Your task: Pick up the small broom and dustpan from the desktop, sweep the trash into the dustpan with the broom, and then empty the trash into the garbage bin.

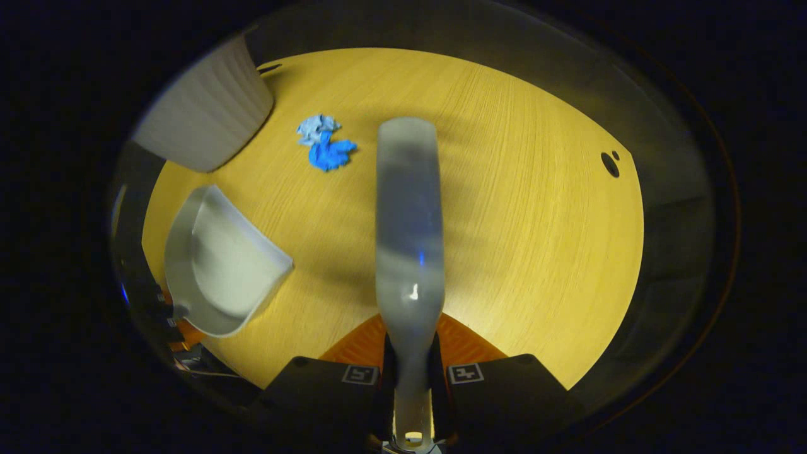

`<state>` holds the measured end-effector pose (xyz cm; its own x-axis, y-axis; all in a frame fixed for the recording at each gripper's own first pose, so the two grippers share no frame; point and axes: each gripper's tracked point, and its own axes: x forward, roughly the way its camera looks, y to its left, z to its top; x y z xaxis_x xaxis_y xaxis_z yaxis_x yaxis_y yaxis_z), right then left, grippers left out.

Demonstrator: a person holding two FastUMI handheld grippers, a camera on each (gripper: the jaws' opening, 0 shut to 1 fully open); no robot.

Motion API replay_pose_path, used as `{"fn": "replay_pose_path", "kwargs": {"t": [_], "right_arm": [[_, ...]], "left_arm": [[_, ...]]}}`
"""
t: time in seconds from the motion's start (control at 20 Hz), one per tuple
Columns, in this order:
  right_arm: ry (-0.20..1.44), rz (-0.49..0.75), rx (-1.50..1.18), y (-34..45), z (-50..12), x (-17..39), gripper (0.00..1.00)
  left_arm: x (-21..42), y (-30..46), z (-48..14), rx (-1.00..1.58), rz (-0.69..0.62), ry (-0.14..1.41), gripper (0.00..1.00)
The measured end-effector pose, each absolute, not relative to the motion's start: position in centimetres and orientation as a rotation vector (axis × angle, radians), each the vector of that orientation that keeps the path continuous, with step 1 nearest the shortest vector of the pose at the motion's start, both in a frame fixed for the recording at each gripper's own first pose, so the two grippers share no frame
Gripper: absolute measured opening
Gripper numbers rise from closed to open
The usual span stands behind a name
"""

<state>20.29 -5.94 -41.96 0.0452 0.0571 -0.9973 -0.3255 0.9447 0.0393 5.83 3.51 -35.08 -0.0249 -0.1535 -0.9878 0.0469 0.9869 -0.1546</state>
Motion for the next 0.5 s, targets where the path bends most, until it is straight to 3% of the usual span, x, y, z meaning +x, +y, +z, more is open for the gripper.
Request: {"fn": "replay_pose_path", "kwargs": {"t": [0.1, 0.15, 0.2, 0.25, 0.5], "right_arm": [[1.491, 0.339, -0.261, -5.0, -42.4, 23.5, 0.26], [1.483, 0.360, -0.309, -4.7, -43.0, 25.0, 0.37], [1.461, 0.382, -0.385, -4.8, -43.4, 26.9, 0.26], [1.447, 0.408, -0.446, -4.8, -43.5, 28.6, 0.38], [1.447, 0.489, -0.557, -4.7, -45.2, 33.0, 0.38]], "left_arm": [[5.9, 3.6, -35.1, -0.047, -0.174, 1.620, 0.30], [6.0, 3.6, -35.0, -0.033, -0.185, 1.630, 0.29], [6.1, 3.5, -35.0, -0.018, -0.200, 1.638, 0.30], [6.4, 3.6, -35.0, -0.003, -0.211, 1.645, 0.30], [8.2, 3.8, -34.8, 0.011, -0.249, 1.664, 0.30]]}}
